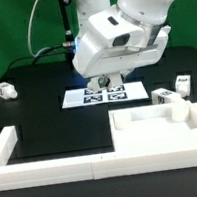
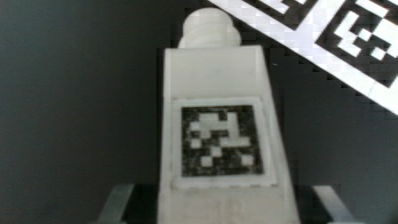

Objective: Assemble one leg

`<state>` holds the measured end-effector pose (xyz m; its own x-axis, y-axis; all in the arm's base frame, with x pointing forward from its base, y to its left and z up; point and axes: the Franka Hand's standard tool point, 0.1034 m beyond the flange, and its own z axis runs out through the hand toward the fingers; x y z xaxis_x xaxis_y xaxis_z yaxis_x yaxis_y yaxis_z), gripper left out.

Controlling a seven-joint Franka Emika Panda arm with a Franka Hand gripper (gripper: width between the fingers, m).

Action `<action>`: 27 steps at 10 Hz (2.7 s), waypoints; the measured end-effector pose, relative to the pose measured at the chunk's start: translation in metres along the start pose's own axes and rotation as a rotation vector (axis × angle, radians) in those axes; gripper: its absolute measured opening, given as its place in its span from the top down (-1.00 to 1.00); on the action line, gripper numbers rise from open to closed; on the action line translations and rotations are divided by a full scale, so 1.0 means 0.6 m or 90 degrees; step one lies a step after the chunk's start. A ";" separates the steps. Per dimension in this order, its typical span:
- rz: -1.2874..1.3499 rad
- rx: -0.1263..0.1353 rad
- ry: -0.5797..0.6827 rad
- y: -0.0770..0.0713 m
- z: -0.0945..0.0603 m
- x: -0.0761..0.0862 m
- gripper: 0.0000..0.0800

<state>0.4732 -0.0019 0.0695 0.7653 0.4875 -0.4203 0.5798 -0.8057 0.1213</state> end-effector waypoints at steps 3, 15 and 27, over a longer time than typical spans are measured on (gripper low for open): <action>0.046 0.042 0.076 0.000 -0.003 0.005 0.29; 0.219 0.062 0.437 0.054 -0.127 0.051 0.28; 0.365 0.057 0.590 0.100 -0.198 0.115 0.28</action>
Offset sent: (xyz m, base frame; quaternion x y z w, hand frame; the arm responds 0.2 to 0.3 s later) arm 0.0261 0.0311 0.0002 0.1902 0.0842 0.1050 0.9725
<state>0.5940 0.0237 0.1548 0.8501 0.0652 0.5225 0.0758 -0.9971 0.0012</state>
